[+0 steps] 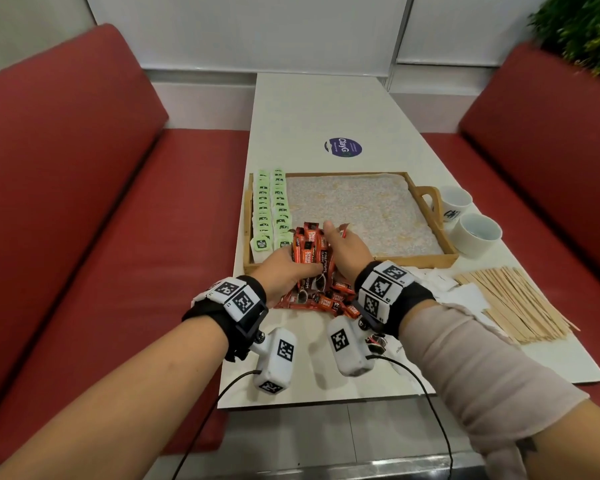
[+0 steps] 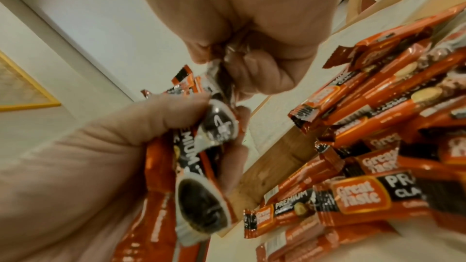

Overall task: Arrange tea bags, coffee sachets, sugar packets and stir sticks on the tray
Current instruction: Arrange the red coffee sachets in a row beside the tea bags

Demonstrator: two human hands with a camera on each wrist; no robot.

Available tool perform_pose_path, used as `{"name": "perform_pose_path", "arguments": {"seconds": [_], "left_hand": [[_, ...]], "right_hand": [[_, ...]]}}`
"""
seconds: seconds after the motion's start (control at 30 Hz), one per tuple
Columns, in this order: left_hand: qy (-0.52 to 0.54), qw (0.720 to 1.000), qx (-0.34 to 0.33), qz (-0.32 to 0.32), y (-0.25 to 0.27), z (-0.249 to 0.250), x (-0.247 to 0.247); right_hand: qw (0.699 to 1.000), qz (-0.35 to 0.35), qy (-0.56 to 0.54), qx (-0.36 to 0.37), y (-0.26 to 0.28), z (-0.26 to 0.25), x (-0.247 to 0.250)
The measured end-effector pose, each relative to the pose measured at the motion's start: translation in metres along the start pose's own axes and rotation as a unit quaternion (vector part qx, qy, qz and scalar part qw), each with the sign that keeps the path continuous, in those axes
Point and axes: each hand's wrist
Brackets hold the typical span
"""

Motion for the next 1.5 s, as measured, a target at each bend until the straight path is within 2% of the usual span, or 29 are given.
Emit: {"name": "perform_pose_path", "arguments": {"seconds": [0.13,0.33,0.47,0.57,0.67,0.77,0.9,1.03,1.2,1.37,1.5], "left_hand": [[0.014,1.000,0.010,0.016,-0.001,-0.002,0.000],[0.074,0.996,0.032,0.031,-0.004,0.003,0.004],[0.107,0.992,0.035,0.054,-0.010,0.004,0.007],[0.156,0.983,0.062,0.076,-0.018,0.005,0.008],[0.171,0.980,0.060,0.077,-0.023,0.007,0.009],[0.150,0.985,0.035,0.074,-0.030,0.013,0.007],[0.084,0.990,0.004,0.112,-0.042,0.018,0.000],[0.072,0.986,-0.017,0.153,-0.053,0.024,-0.005],[0.085,0.974,-0.054,0.204,-0.064,0.029,-0.002],[0.111,0.970,-0.059,0.207,-0.069,0.035,0.000],[0.139,0.960,-0.051,0.238,-0.091,0.044,0.009]], "right_hand": [[0.997,0.038,-0.063,-0.022,0.002,-0.006,-0.001],[0.995,0.074,-0.071,0.009,0.005,-0.013,-0.002],[0.998,0.035,0.003,0.051,0.013,-0.017,0.000],[0.999,0.011,-0.022,0.045,0.011,-0.013,-0.002],[0.998,0.008,-0.012,0.064,0.005,-0.011,0.002],[0.994,-0.019,0.044,0.103,-0.002,-0.012,0.005],[0.983,-0.066,0.103,0.135,-0.014,-0.014,0.011],[0.984,-0.081,0.110,0.115,-0.032,-0.010,0.023],[0.989,-0.093,0.063,0.099,-0.056,-0.008,0.041],[0.987,-0.135,0.017,0.080,-0.070,-0.009,0.047],[0.992,-0.092,0.024,0.083,-0.102,-0.017,0.041]]}}
Point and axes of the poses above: each hand's wrist, its own y-axis away from the middle knuckle, its own x-axis out of the back of the hand, z = x × y, and after that the axes turned 11 degrees about z, right-handed
